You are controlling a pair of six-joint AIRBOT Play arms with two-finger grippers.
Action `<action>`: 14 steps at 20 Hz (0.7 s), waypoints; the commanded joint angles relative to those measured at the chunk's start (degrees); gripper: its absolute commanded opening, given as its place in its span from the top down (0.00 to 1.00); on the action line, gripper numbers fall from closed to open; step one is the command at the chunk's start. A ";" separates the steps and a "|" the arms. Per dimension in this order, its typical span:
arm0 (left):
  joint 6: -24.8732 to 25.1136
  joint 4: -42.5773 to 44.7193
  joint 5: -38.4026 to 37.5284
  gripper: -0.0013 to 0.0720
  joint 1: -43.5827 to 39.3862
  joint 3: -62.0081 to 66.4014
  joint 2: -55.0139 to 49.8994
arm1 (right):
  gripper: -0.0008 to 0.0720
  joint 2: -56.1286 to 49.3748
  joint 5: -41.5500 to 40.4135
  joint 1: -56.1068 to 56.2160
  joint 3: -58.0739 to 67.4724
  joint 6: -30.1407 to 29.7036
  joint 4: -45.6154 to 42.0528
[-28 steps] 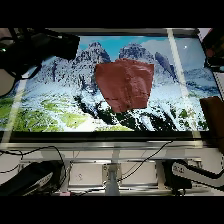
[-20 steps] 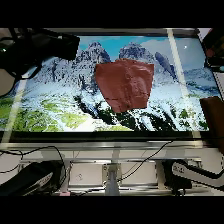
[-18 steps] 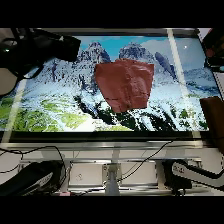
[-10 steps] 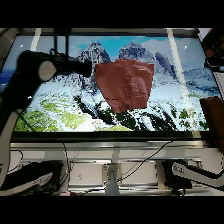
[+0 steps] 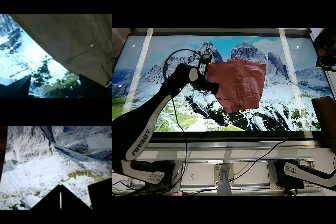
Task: Fold the clothes and pants, and hang the long-sleeved shirts on hangers.
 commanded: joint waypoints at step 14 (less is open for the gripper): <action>0.63 -6.80 13.35 0.13 0.66 0.00 -10.58 | 0.97 0.00 -6.14 0.04 0.02 0.02 9.46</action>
